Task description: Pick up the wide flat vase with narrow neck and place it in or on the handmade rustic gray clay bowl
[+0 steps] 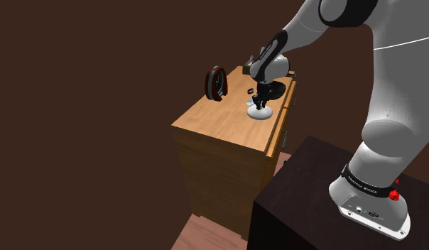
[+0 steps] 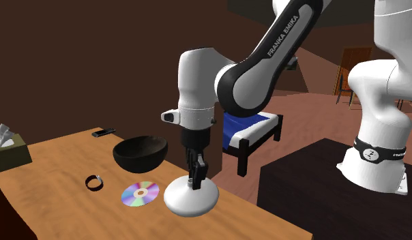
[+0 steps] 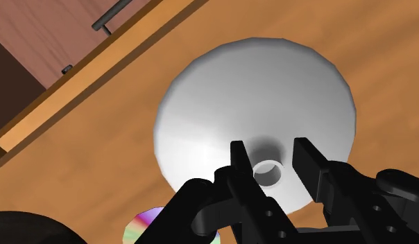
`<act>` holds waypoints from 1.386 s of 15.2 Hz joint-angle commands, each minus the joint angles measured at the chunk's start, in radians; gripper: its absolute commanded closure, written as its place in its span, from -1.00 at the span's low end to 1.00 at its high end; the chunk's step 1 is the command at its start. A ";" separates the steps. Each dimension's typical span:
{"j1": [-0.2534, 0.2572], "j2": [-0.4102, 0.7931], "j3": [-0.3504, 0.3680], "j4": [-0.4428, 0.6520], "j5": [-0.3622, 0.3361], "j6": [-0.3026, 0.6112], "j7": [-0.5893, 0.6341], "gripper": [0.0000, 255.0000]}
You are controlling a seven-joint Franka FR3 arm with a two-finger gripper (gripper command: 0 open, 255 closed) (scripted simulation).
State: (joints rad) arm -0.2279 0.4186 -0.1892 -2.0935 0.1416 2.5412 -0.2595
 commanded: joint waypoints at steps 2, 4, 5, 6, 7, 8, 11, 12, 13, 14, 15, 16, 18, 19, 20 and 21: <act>0.000 0.000 0.000 -0.001 0.000 0.000 0.000 1.00; 0.000 0.000 0.000 -0.001 0.000 0.000 0.000 1.00; 0.000 0.000 0.000 -0.001 0.000 0.000 0.000 1.00; 0.000 0.000 0.000 -0.001 0.000 0.000 0.000 1.00; 0.000 0.001 0.000 0.000 0.000 0.000 0.000 1.00; 0.002 -0.010 -0.002 -0.001 -0.004 -0.010 0.002 1.00; 0.007 -0.042 -0.009 0.000 -0.014 -0.042 0.010 1.00; 0.008 -0.052 -0.011 0.001 -0.018 -0.053 0.013 1.00; 0.010 -0.062 -0.013 0.002 -0.022 -0.064 0.015 1.00; 0.011 -0.072 -0.015 0.003 -0.025 -0.075 0.017 1.00; 0.013 -0.082 -0.017 0.005 -0.029 -0.086 0.020 1.00; 0.014 -0.091 -0.018 0.006 -0.032 -0.097 0.022 1.00; 0.016 -0.110 -0.022 0.010 -0.039 -0.119 0.027 1.00; 0.017 -0.119 -0.023 0.013 -0.042 -0.130 0.029 1.00; 0.018 -0.128 -0.025 0.015 -0.046 -0.142 0.032 1.00; 0.019 -0.137 -0.026 0.018 -0.049 -0.153 0.034 1.00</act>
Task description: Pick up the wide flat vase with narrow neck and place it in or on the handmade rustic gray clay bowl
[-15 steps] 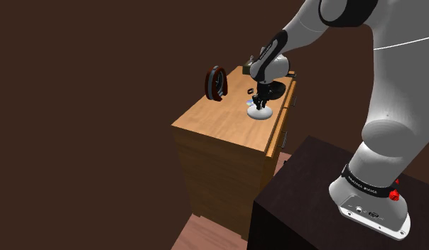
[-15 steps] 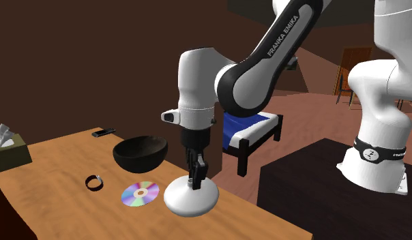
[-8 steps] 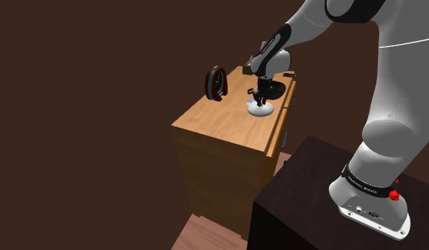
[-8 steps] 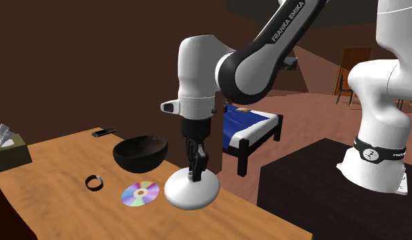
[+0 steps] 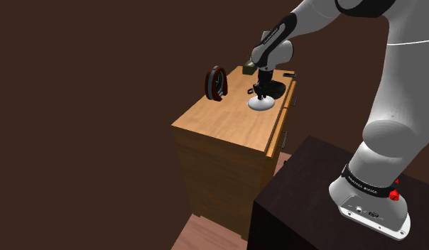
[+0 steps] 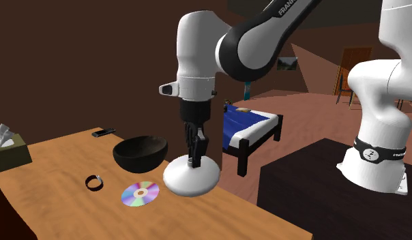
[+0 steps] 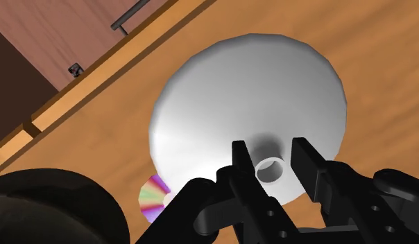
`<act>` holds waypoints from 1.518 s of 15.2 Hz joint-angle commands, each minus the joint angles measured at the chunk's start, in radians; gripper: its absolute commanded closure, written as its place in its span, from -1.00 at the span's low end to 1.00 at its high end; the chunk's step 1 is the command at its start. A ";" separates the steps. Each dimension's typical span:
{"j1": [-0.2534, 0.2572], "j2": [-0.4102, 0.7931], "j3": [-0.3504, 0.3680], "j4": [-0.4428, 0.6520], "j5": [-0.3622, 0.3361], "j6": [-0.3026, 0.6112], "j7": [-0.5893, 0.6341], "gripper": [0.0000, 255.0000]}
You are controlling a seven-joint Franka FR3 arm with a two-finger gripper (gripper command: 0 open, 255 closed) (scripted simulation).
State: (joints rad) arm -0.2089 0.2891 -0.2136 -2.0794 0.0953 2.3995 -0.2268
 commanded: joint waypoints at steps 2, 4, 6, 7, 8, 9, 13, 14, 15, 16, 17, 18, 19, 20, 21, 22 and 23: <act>0.002 -0.025 -0.004 0.010 -0.009 -0.035 0.006 1.00; 0.004 -0.042 -0.006 0.017 -0.015 -0.058 0.010 1.00; 0.005 -0.058 -0.008 0.025 -0.021 -0.081 0.014 1.00; 0.006 -0.066 -0.009 0.029 -0.024 -0.093 0.016 1.00; 0.006 -0.074 -0.010 0.033 -0.026 -0.105 0.017 1.00; 0.007 -0.081 -0.010 0.038 -0.029 -0.117 0.019 1.00; 0.009 -0.109 -0.013 0.059 -0.039 -0.165 0.026 1.00; 0.010 -0.116 -0.013 0.065 -0.041 -0.177 0.027 1.00; 0.010 -0.122 -0.014 0.071 -0.043 -0.189 0.029 1.00; 0.010 -0.128 -0.014 0.077 -0.045 -0.202 0.030 1.00; 0.011 -0.134 -0.015 0.084 -0.047 -0.214 0.032 1.00; 0.011 -0.140 -0.015 0.090 -0.049 -0.226 0.033 1.00; 0.011 -0.142 -0.015 0.093 -0.050 -0.232 0.034 1.00; -0.001 -0.119 -0.022 0.129 -0.042 -0.246 0.012 1.00; -0.014 -0.096 -0.028 0.166 -0.034 -0.260 -0.010 1.00; -0.027 -0.071 -0.034 0.205 -0.025 -0.275 -0.030 1.00; -0.041 -0.046 -0.039 0.245 -0.017 -0.291 -0.051 1.00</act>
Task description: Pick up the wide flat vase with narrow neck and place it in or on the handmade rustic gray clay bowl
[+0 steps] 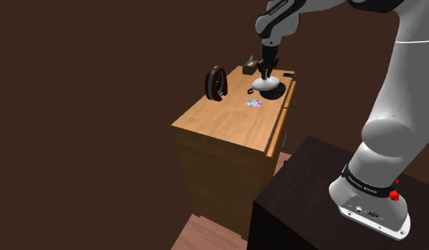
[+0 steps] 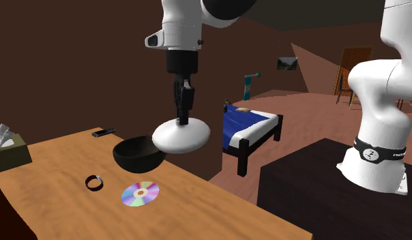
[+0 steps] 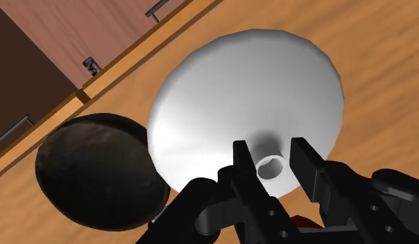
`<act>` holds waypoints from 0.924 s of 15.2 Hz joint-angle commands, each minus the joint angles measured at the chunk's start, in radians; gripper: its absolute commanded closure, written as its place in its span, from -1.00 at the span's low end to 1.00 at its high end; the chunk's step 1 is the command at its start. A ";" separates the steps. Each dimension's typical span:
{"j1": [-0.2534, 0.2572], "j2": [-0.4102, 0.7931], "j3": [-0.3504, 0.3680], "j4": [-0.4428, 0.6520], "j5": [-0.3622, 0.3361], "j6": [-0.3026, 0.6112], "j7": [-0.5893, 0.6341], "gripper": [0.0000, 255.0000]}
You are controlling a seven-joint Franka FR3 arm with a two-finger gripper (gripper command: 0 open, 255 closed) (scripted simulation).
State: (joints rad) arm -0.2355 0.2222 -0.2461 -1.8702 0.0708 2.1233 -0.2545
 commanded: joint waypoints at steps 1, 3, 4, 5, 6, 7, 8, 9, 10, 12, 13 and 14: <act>-0.028 0.048 -0.011 0.077 0.016 -0.032 -0.043 1.00; -0.058 0.103 -0.019 0.166 0.034 -0.068 -0.081 1.00; -0.073 0.133 -0.022 0.214 0.043 -0.087 -0.098 1.00; -0.089 0.163 -0.024 0.263 0.052 -0.108 -0.116 1.00; -0.106 0.195 -0.026 0.316 0.061 -0.130 -0.132 1.00; -0.124 0.229 -0.027 0.371 0.070 -0.154 -0.147 1.00; -0.142 0.264 -0.028 0.430 0.078 -0.179 -0.162 1.00; -0.161 0.301 -0.029 0.493 0.087 -0.206 -0.175 1.00; -0.181 0.340 -0.028 0.561 0.096 -0.235 -0.188 1.00; -0.225 0.430 -0.026 0.717 0.113 -0.302 -0.209 1.00; -0.250 0.483 -0.023 0.810 0.121 -0.343 -0.217 1.00; -0.278 0.544 -0.019 0.921 0.130 -0.392 -0.223 1.00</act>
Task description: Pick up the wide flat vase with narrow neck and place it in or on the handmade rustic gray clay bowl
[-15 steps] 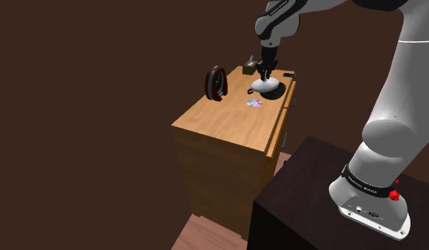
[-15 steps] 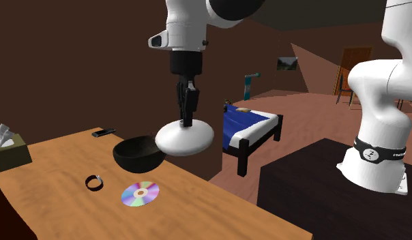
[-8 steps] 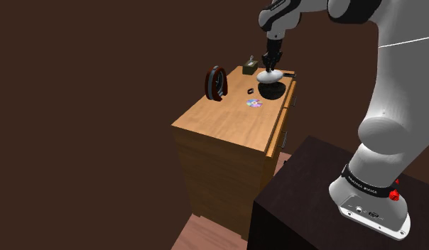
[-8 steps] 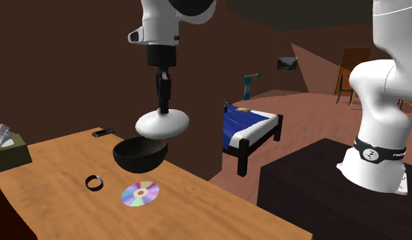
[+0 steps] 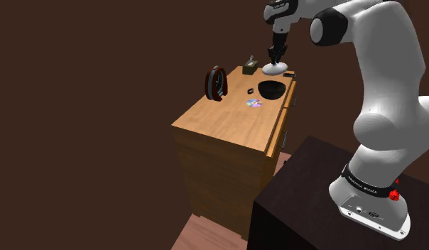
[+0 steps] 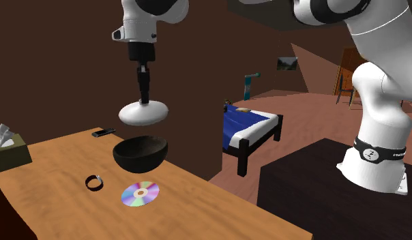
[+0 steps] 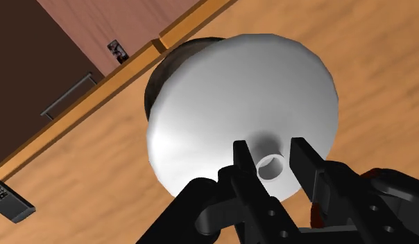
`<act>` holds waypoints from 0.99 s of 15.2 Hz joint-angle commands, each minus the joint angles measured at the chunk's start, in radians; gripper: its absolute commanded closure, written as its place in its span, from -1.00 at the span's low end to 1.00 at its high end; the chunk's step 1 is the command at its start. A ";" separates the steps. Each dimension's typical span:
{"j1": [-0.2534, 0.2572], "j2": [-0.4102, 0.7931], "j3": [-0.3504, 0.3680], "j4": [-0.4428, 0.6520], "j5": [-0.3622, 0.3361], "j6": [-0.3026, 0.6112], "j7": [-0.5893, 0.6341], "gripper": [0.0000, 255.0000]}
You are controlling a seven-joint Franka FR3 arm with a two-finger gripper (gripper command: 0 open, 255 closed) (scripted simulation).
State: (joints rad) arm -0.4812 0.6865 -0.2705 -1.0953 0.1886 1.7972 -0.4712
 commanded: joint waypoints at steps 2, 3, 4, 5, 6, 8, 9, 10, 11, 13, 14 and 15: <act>-0.100 0.249 0.020 0.456 0.028 -0.202 -0.003 1.00; -0.093 0.232 0.020 0.412 0.026 -0.175 -0.006 1.00; -0.088 0.220 0.019 0.376 0.025 -0.152 -0.009 1.00; -0.084 0.212 0.018 0.348 0.025 -0.132 -0.011 1.00; -0.080 0.205 0.017 0.321 0.025 -0.113 -0.013 1.00; -0.074 0.194 0.016 0.275 0.025 -0.078 -0.017 1.00; -0.071 0.191 0.016 0.255 0.025 -0.062 -0.019 1.00; -0.068 0.188 0.015 0.237 0.025 -0.047 -0.020 1.00; -0.066 0.186 0.015 0.219 0.025 -0.032 -0.022 1.00; -0.062 0.184 0.015 0.189 0.026 -0.004 -0.024 1.00; -0.061 0.184 0.015 0.175 0.027 0.010 -0.026 1.00; -0.059 0.185 0.016 0.161 0.027 0.023 -0.027 1.00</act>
State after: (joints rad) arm -0.5435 0.8735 -0.2548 -0.9139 0.2155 1.8022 -0.4969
